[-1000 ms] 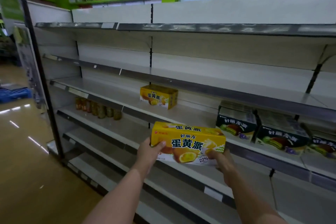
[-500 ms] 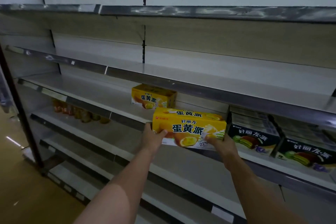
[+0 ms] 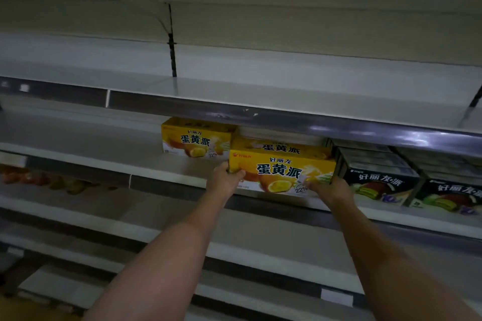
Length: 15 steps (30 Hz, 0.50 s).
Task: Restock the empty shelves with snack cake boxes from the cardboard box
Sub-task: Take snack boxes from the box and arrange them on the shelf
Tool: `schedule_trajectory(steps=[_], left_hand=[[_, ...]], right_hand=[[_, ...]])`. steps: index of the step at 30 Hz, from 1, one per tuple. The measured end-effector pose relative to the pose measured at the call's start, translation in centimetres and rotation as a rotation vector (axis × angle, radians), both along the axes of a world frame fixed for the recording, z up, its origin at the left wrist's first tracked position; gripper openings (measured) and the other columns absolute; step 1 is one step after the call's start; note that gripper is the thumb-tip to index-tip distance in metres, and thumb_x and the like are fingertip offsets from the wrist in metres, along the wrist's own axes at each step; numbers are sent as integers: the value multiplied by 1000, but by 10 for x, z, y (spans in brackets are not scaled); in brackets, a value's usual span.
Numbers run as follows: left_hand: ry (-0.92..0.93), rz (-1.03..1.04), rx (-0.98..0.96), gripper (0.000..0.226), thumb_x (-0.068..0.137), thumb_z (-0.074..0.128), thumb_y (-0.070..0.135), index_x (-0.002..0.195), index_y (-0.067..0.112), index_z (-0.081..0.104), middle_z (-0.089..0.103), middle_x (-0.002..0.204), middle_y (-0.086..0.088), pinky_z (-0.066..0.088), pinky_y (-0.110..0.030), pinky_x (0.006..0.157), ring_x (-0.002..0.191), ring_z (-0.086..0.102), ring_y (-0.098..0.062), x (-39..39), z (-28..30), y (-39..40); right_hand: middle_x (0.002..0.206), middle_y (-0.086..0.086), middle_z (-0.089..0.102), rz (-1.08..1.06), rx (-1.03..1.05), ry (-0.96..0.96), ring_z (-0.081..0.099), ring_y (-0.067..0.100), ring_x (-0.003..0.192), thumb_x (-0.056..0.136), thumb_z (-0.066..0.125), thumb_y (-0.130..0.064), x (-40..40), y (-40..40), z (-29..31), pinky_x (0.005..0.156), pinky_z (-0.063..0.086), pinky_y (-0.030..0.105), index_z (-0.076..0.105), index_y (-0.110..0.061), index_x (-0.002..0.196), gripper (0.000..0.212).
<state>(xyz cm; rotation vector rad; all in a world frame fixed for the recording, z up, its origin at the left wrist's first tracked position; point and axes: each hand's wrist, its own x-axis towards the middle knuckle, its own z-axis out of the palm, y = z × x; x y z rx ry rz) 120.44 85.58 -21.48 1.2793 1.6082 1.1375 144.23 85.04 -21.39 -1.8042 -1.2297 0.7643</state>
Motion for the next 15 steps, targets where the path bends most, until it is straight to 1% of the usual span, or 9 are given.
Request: schedule_trajectory(steps=[2,4,6,7,9,11,12,15], left_hand=[[-50,-24,-15,19,93,60,24,111,18,61,63,115,-4,47,-39,92,104,59,-23,1,-5,10],[-86,-50,-24,20,93,59,22,112,18,60,62,116,-4,46,-38,93,103,58,-21,3,-7,23],[-110,-52,-26,21,92,60,23,113,19,59,62,116,-4,45,-40,97,106,58,-23,7,-7,36],[-121,-49,-24,22,92,61,22,114,19,59,62,116,-4,45,-41,98,107,58,-25,9,-8,44],[-149,-40,-24,24,92,60,20,116,19,57,63,114,-2,43,-39,96,109,57,-25,14,-11,59],[-147,-25,-18,27,92,61,20,119,21,56,62,115,-1,43,-38,94,109,56,-24,17,-17,71],[-137,-19,-11,28,91,62,21,119,22,55,62,118,-1,44,-39,95,110,56,-24,17,-22,77],[-109,9,-4,35,89,65,24,122,22,52,61,125,-4,44,-44,100,115,55,-27,20,-32,92]], right_hand=[[108,11,66,-11,-4,-3,59,28,96,80,74,-38,-3,2,-5,80,43,32,65,-16,100,31],[110,10,66,-17,4,18,59,30,103,79,74,-40,-4,9,-11,84,43,34,66,-13,109,41],[111,8,65,-36,9,41,58,31,107,75,76,-45,-3,19,-13,88,44,35,64,-14,114,51],[112,7,63,-46,15,55,58,32,110,74,78,-44,-3,25,-13,91,45,36,62,-15,115,52],[116,7,63,-33,57,125,57,30,113,73,81,-35,-1,43,-14,100,44,40,59,-22,108,44],[117,7,65,-9,82,186,58,28,112,72,82,-25,0,59,-17,104,42,42,59,-23,103,39],[117,7,65,-18,70,163,59,28,111,72,82,-26,2,68,-21,103,43,41,62,-20,104,39],[111,10,67,-78,-17,50,62,30,101,70,81,-40,5,90,-33,92,49,39,65,-10,109,51]])
